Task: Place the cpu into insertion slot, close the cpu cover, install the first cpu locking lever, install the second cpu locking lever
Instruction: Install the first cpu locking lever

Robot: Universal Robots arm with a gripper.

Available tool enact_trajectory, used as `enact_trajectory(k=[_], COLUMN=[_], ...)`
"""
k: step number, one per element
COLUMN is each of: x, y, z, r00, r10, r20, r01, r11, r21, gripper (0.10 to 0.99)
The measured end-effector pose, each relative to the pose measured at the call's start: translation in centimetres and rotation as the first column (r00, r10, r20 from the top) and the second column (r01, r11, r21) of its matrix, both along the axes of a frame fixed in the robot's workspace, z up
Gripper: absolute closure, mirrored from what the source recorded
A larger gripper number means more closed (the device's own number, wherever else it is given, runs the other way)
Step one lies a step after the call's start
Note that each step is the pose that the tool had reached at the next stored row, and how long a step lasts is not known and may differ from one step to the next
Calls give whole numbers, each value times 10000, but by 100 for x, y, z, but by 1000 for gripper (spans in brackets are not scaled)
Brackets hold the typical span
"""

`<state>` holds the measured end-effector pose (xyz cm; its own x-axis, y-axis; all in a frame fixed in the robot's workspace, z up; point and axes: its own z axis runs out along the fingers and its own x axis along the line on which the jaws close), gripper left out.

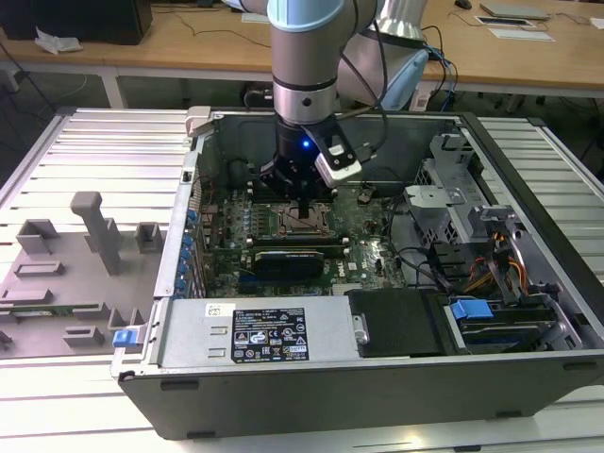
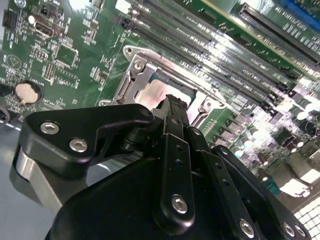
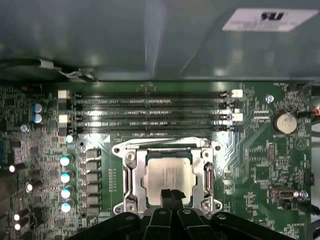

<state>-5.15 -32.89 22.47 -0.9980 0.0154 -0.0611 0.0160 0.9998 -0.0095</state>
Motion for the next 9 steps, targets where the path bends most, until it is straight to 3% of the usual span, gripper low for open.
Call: enact_trajectory(k=[4,9], x=[0,0], y=[-3,-2], z=[14,164], r00=[10000,10000], r10=[2,2], r20=[0,1], r01=[-2,-2], r11=[10000,10000], r21=[-6,-3], gripper=[980,980])
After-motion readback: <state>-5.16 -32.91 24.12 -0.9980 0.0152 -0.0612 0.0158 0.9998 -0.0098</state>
